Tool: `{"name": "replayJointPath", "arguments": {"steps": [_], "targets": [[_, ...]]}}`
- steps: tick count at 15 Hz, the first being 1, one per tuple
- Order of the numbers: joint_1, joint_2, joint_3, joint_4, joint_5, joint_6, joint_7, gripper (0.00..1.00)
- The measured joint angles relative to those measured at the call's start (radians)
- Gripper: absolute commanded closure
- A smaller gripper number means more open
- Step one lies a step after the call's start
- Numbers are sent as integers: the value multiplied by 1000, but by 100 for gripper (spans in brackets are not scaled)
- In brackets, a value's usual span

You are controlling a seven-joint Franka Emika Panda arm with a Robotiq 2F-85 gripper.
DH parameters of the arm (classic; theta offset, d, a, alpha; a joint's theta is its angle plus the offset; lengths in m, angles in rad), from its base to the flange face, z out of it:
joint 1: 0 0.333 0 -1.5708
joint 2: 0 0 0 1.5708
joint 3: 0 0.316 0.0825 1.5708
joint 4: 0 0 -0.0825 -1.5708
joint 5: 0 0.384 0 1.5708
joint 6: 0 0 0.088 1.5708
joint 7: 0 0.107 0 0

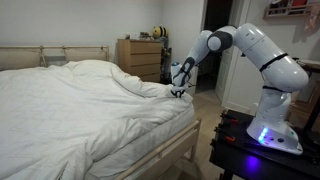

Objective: Straighten the blanket on the bed

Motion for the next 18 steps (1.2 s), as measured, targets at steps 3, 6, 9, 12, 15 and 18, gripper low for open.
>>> {"name": "replayJointPath", "arguments": {"steps": [3,6,9,12,15,18], "targets": [[-25,-3,11,-1,0,0,-63,100],[-67,-13,45,-2,2,-9,-178,100],[-110,-34,84,-4,8,-37,-316,100],[-163,-77,136,-6,12,-101,-497,100],[-210,-152,184,-25,12,-192,-681,100],[-238,-231,223,-46,11,-299,-846,100]]}}
